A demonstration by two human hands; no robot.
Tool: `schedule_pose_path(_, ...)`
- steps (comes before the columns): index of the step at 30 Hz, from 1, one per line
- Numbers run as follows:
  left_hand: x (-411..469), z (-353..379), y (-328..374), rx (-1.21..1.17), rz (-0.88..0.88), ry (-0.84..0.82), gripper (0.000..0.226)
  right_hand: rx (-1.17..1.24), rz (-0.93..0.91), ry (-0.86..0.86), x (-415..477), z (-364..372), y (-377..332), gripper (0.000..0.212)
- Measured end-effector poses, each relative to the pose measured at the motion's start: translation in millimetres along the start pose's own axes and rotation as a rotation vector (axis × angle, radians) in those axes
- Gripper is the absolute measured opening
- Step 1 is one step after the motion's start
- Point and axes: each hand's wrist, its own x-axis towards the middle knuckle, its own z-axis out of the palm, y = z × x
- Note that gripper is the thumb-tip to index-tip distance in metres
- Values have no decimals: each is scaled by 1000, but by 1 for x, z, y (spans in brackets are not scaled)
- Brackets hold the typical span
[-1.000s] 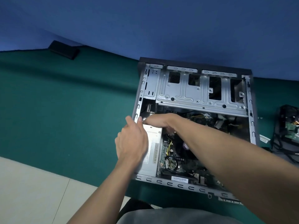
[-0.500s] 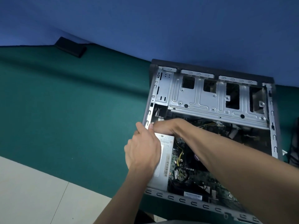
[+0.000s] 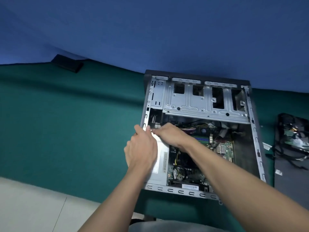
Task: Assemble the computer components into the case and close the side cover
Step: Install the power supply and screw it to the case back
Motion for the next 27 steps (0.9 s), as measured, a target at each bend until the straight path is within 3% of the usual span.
schedule_pose_path(5, 0, 1, -2, -17, 15, -5, 31, -171, -57, 20, -12, -3, -15, 58)
schedule_pose_path(8, -6, 4, -2, 65, 91, 12, 46, -167, -126, 269, -32, 11, -8, 51)
schedule_pose_path(12, -18, 6, -1, 293, 431, 28, 65, -211, -145, 483, -82, 5, 39, 29)
schedule_pose_path(15, -18, 3, 0, 326, 462, -3, 65, -380, -100, 726, -121, -22, 81, 24)
schedule_pose_path(18, -19, 3, 8, 349, 499, -17, 59, -552, 68, 1025, -150, -48, 113, 28)
schedule_pose_path(20, -23, 9, 19, 364, 541, -67, 67, -458, 191, 1091, -160, -58, 131, 35)
schedule_pose_path(22, -31, 16, 37, 360, 580, -99, 77, -131, 237, 1030, -165, -60, 139, 38)
schedule_pose_path(24, -43, 24, 62, 356, 632, -102, 74, 109, 270, 960, -164, -64, 145, 40)
schedule_pose_path(27, -63, 38, 110, 280, 720, -127, 66, 286, 245, 909, -165, -76, 155, 40)
